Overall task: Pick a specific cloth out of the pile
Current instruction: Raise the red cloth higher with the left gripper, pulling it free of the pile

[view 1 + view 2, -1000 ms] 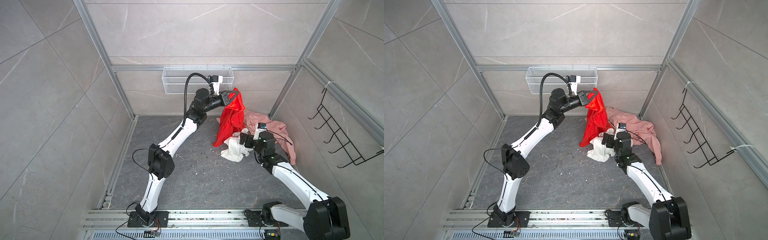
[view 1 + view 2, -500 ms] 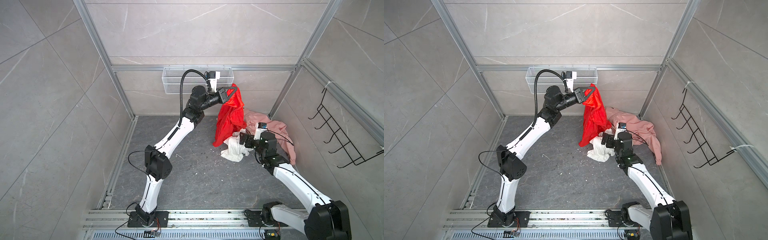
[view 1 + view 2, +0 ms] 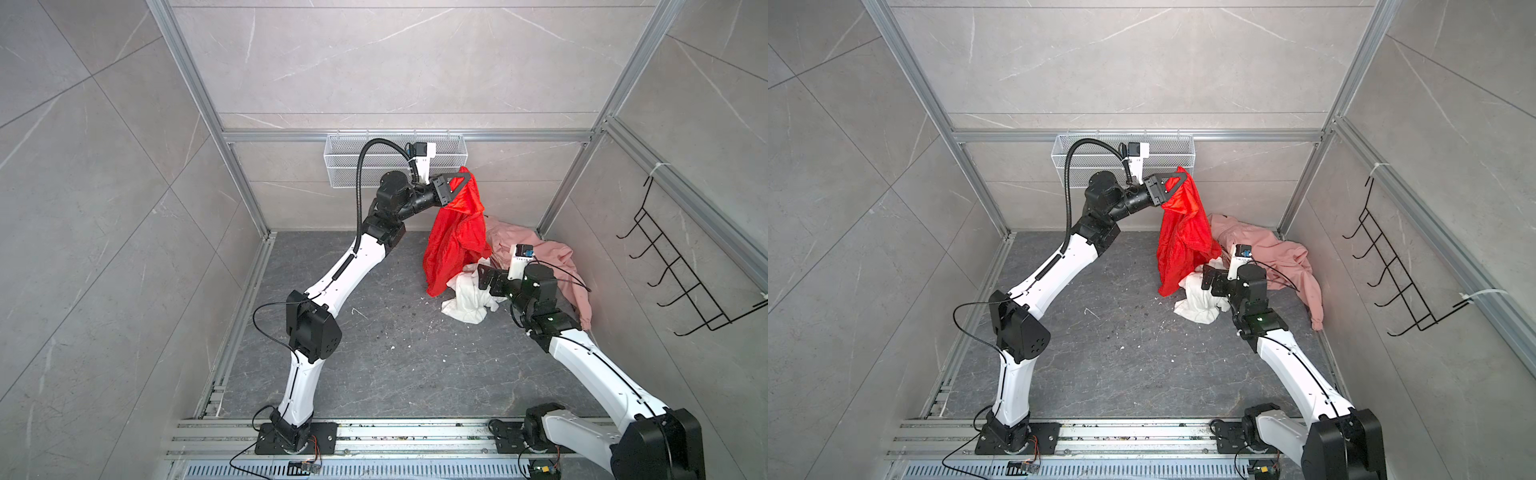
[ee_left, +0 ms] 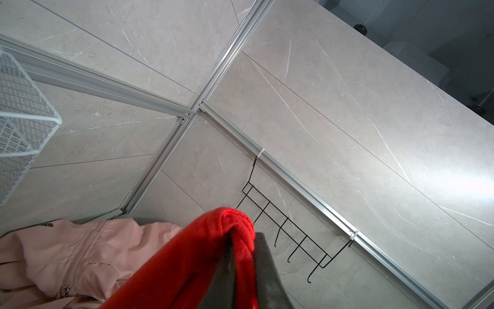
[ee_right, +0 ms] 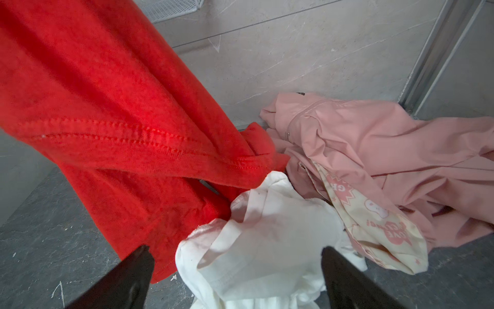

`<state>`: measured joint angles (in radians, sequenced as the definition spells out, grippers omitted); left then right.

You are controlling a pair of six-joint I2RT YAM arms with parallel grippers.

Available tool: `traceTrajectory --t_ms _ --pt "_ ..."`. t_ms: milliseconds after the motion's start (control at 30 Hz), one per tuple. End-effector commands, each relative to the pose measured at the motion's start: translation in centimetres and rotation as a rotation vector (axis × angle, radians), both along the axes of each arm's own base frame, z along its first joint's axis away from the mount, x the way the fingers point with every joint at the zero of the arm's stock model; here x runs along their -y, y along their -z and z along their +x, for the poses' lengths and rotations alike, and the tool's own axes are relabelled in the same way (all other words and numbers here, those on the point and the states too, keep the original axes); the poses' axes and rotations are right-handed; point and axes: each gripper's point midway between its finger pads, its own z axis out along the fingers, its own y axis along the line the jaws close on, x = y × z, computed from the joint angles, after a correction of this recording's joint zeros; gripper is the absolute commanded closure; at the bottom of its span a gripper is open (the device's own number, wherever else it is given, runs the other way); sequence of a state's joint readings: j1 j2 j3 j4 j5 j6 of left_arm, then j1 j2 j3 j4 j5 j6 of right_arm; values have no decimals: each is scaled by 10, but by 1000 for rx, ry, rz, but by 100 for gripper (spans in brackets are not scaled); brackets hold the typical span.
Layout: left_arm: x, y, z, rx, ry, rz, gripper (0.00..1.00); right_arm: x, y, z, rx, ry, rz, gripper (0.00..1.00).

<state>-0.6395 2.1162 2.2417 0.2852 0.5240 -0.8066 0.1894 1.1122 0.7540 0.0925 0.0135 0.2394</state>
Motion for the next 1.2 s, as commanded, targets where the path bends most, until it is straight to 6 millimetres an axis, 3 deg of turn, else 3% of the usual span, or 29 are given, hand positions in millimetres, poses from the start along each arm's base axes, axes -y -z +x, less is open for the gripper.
traceTrajectory --t_ms 0,500,1167 --pt "-33 -76 -34 176 -29 -113 100 -1 -17 -3 38 -16 -3 0" --pt "-50 -102 -45 226 -57 -144 100 -13 -33 -4 71 -85 27 0" --pt "-69 -129 -47 254 -115 -174 100 -22 -47 -1 85 -130 41 0"
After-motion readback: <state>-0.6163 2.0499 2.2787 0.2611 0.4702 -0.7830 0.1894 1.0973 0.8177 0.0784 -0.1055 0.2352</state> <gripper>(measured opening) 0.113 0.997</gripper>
